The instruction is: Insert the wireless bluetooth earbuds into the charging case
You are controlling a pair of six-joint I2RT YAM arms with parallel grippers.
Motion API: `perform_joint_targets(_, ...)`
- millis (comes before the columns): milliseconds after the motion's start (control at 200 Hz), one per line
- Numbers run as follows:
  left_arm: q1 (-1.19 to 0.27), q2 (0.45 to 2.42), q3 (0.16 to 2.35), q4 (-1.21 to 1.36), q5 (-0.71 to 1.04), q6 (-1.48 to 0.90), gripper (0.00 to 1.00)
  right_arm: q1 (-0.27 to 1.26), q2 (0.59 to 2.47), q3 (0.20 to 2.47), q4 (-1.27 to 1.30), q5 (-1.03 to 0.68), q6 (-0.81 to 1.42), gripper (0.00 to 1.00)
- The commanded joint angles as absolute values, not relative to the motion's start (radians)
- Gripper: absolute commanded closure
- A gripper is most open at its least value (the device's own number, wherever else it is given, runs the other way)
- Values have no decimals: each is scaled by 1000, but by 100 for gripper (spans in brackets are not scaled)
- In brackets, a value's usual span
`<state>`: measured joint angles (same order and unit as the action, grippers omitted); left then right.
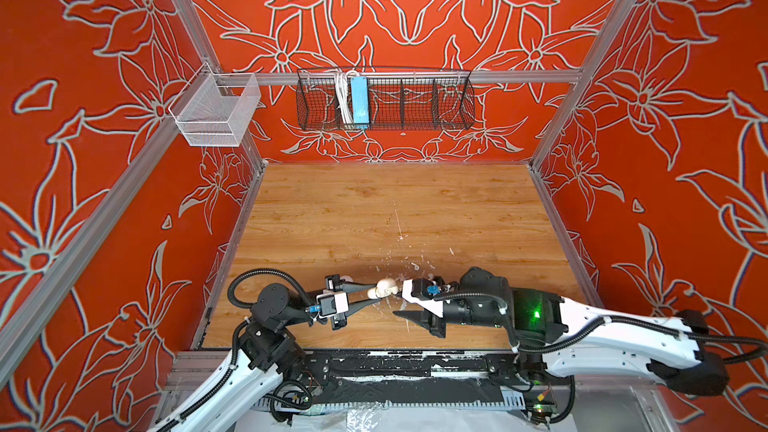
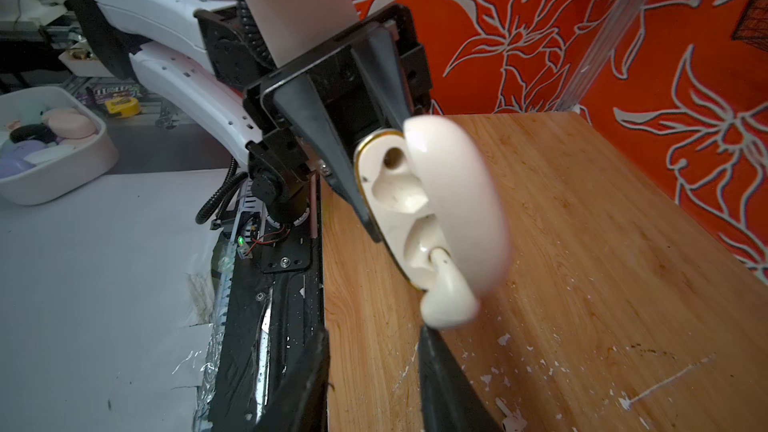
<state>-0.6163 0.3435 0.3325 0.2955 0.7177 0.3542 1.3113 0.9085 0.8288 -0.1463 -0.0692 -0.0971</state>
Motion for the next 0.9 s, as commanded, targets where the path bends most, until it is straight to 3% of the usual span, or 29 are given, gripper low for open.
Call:
perform_joint_targets(0,-620,339,338,286,704,322,100,1309,865,803,-165,25,-147,60)
perform_joint_targets(165,-620,343,353,245,718,284,100,1309,821,755,-113,115,-285,61)
perform_joint_targets(300,-620,349,368,199,725,265,100,1308,817,749,-56,65,-374,61)
perform_joint_targets(405,-620,363,387,183,713,224,100,1310,831,754,-20,57,-426,71)
perform_joint_targets(520,-620,409,429,152,683,185,100,1310,831,727,22,20,-554,72)
perform_joint_targets(696,-620,460,472,125,666,142,100,1310,814,628,163,27,-771,67)
perform_joint_targets(896,-620,447,485,84,676,133,100,1310,776,575,231,24,-929,53)
